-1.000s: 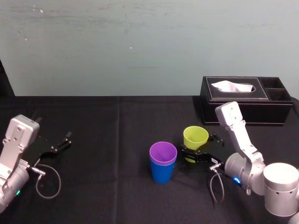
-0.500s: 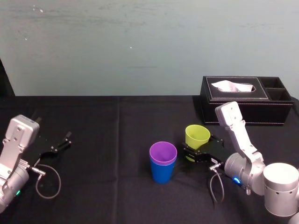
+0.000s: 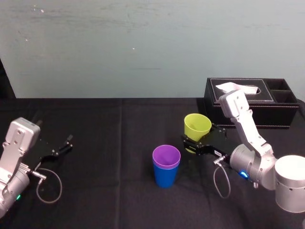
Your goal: Stack the three plastic cups sequentially using one hand.
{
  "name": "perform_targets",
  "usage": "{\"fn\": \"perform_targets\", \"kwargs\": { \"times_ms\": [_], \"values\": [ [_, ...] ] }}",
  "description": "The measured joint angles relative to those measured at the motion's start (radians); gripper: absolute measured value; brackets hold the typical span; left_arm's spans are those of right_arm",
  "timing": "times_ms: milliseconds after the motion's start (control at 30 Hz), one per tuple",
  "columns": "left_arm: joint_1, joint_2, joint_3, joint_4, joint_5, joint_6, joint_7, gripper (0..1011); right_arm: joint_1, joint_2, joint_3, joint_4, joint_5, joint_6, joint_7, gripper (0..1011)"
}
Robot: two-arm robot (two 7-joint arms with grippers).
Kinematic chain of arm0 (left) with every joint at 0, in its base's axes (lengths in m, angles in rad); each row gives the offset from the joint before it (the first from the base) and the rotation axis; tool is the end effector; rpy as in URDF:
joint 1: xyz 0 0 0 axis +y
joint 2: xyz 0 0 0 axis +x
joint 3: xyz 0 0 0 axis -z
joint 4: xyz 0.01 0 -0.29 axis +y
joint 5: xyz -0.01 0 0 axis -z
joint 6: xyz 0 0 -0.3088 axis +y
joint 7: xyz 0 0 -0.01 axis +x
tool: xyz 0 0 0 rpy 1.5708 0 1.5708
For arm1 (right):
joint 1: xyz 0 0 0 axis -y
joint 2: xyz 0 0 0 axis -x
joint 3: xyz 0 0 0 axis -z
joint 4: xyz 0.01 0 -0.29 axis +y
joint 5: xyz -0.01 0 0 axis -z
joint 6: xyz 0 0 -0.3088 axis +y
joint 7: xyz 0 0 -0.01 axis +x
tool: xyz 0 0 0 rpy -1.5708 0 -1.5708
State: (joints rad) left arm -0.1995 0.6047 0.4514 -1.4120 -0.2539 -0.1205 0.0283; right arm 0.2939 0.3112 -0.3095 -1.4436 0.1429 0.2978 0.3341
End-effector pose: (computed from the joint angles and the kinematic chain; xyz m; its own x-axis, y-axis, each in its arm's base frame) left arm 0.3581 0.0827 -0.3023 0.2923 0.8803 0.3737 -0.9553 0.2873 0.0703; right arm 0.3988 -0.0107 -0.2523 0.5291 -0.8357 0.1472 0.8323 0.4772 -0.2821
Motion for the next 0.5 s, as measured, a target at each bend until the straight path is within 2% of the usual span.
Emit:
{"fn": "perform_targets", "kwargs": {
  "times_ms": [233, 500],
  "values": [
    [0.0, 0.0, 0.0, 0.0, 0.0, 0.0, 0.0, 1000, -0.006, 0.025, 0.004, -0.088, 0.014, 0.024, 0.018, 736],
    [0.0, 0.0, 0.0, 0.0, 0.0, 0.0, 0.0, 1000, -0.017, 0.06, 0.003, -0.202, 0.048, 0.085, 0.04, 736]
  ]
}}
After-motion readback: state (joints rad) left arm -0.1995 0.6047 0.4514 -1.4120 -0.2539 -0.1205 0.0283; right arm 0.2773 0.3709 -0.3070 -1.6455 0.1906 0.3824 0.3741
